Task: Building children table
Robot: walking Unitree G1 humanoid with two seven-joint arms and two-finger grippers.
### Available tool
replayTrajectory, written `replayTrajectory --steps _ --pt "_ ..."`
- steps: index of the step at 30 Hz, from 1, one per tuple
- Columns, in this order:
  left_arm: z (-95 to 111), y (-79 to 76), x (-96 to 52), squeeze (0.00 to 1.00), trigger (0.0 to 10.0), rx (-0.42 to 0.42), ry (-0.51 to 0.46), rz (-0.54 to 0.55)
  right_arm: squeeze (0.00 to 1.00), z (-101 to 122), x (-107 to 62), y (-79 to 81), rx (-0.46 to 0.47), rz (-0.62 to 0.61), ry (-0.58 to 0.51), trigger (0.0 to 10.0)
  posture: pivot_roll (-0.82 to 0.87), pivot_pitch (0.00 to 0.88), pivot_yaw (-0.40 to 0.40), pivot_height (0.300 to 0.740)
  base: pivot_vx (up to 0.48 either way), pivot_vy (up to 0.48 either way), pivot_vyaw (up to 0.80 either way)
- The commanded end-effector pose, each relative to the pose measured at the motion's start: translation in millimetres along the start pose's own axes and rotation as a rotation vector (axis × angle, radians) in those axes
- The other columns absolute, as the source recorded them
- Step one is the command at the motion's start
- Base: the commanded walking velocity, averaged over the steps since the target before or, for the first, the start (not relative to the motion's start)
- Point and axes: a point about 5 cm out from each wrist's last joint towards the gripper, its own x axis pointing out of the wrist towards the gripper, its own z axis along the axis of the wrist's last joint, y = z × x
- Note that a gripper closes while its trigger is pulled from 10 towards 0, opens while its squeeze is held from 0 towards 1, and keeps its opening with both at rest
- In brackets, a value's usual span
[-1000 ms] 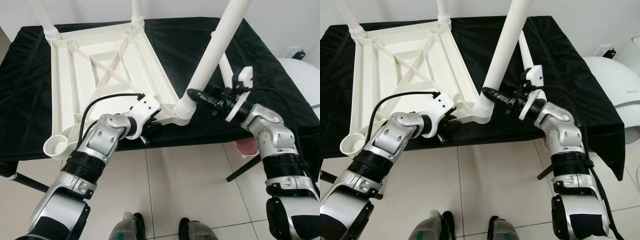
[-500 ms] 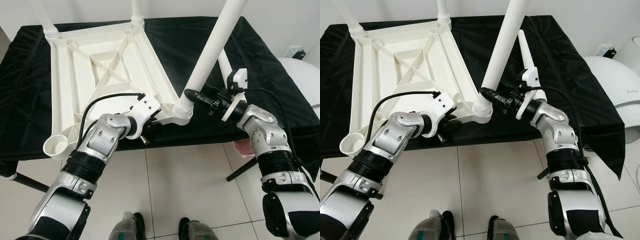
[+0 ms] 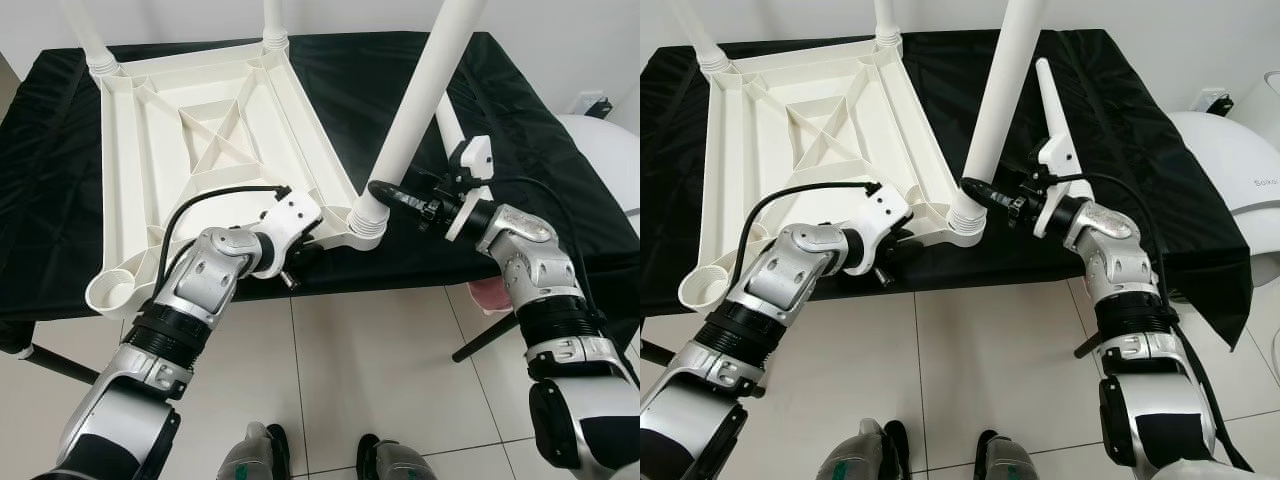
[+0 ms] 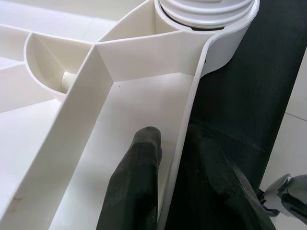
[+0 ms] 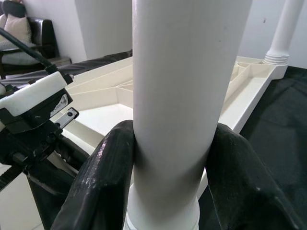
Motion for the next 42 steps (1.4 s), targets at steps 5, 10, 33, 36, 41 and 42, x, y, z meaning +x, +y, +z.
replayTrajectory --steps 5,10,33,36,41,42 --pt "4.8 8.3 -7.4 0.0 10.0 0.03 -0.013 0.088 0.0 -8.0 1.2 3.3 -0.005 0.043 0.054 10.0 -0.1 0.161 0.004 0.74 0.0 0.0 0.0" --pt "5.4 7.0 -7.4 0.0 10.0 0.032 -0.015 0.086 0.0 -9.2 3.5 5.4 -0.013 0.061 0.061 10.0 -0.09 0.16 0.003 0.74 0.0 0.0 0.0" --pt "6.5 6.2 -11.3 0.0 10.0 0.031 -0.017 0.094 0.0 -16.8 17.7 13.5 -0.027 0.141 0.093 10.0 -0.08 0.18 -0.003 0.74 0.0 0.0 0.0" --pt "6.7 6.0 -11.7 0.0 10.0 0.031 -0.017 0.095 0.0 -19.0 17.8 14.8 -0.024 0.15 0.097 10.0 -0.08 0.181 -0.003 0.74 0.0 0.0 0.0" --pt "6.9 5.4 -12.1 0.0 10.0 0.032 -0.019 0.094 0.0 -22.3 16.3 15.6 -0.023 0.152 0.106 10.0 -0.08 0.183 -0.002 0.74 0.0 0.0 0.0" --pt "7.2 5.3 -12.1 0.0 10.0 0.033 -0.019 0.094 0.0 -23.0 16.1 15.9 -0.022 0.152 0.107 10.0 -0.08 0.183 -0.002 0.74 0.0 0.0 0.0"
